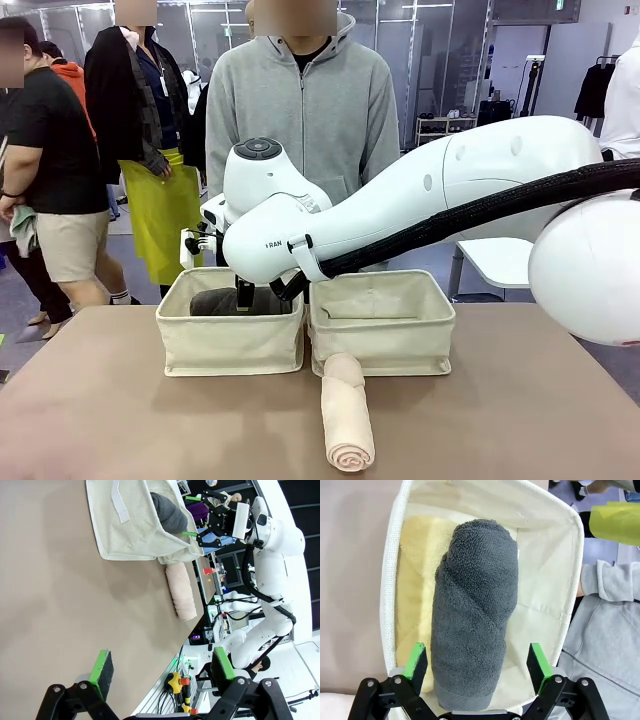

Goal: Divide the towels into two baskets.
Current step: Pick up one hotel-folded towel from the bottom of the table and place it in the Fabric basket indicated by the person.

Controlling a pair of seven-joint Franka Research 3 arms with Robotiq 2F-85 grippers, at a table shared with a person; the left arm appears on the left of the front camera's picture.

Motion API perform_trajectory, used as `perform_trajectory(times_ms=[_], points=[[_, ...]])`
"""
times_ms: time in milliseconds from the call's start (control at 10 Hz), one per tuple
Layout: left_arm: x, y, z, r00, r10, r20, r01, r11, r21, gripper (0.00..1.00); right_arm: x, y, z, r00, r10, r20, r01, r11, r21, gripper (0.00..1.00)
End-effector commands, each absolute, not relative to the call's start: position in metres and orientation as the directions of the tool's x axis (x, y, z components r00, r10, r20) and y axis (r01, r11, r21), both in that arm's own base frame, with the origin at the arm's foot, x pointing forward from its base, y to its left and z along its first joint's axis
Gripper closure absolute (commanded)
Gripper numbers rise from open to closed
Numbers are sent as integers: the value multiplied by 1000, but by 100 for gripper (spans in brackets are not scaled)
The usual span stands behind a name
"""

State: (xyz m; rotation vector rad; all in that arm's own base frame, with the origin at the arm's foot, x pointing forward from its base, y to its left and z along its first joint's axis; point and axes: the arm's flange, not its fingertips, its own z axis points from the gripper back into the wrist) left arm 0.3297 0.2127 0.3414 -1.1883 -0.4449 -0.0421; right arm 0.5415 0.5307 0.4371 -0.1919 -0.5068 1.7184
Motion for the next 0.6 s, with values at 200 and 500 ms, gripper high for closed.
perform_trajectory(times_ms=[200,500], points=[[326,214,347,918,197,345,251,386,-888,0,498,503,456,-152,982,115,-933,-104,-344,0],[326,214,347,918,197,345,251,386,-888,0,448,444,484,-88,959,269,-933,15,-359,0]])
